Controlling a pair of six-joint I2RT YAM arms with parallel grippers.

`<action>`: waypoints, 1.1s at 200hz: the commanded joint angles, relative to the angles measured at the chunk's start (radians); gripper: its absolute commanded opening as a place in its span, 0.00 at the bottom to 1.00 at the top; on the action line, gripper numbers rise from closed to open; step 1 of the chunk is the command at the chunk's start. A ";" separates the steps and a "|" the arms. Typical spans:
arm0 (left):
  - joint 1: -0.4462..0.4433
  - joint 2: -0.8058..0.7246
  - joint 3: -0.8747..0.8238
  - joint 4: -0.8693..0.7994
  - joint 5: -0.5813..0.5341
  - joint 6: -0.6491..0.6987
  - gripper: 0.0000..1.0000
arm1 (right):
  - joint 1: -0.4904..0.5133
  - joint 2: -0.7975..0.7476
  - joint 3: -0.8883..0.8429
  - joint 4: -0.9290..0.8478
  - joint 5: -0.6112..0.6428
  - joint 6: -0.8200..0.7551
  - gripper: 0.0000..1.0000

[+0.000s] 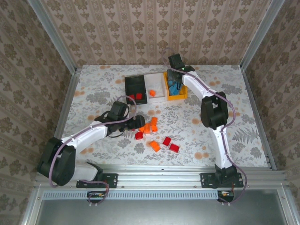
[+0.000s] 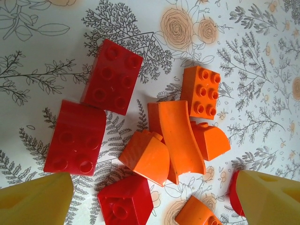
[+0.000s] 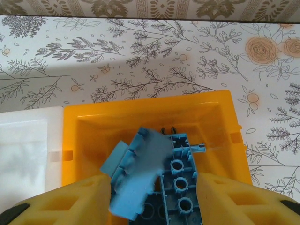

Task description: Sort the legos into containers by color

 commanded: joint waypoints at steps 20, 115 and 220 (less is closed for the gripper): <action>-0.030 -0.009 0.065 -0.086 -0.034 0.041 0.89 | 0.041 -0.286 -0.159 0.064 -0.002 -0.002 0.53; -0.065 -0.200 -0.037 -0.090 -0.203 0.016 0.83 | 0.482 -0.725 -1.016 0.243 -0.031 0.268 0.61; 0.169 -0.493 -0.277 -0.087 0.004 -0.070 0.93 | 0.554 -0.504 -0.956 0.185 0.019 0.266 0.56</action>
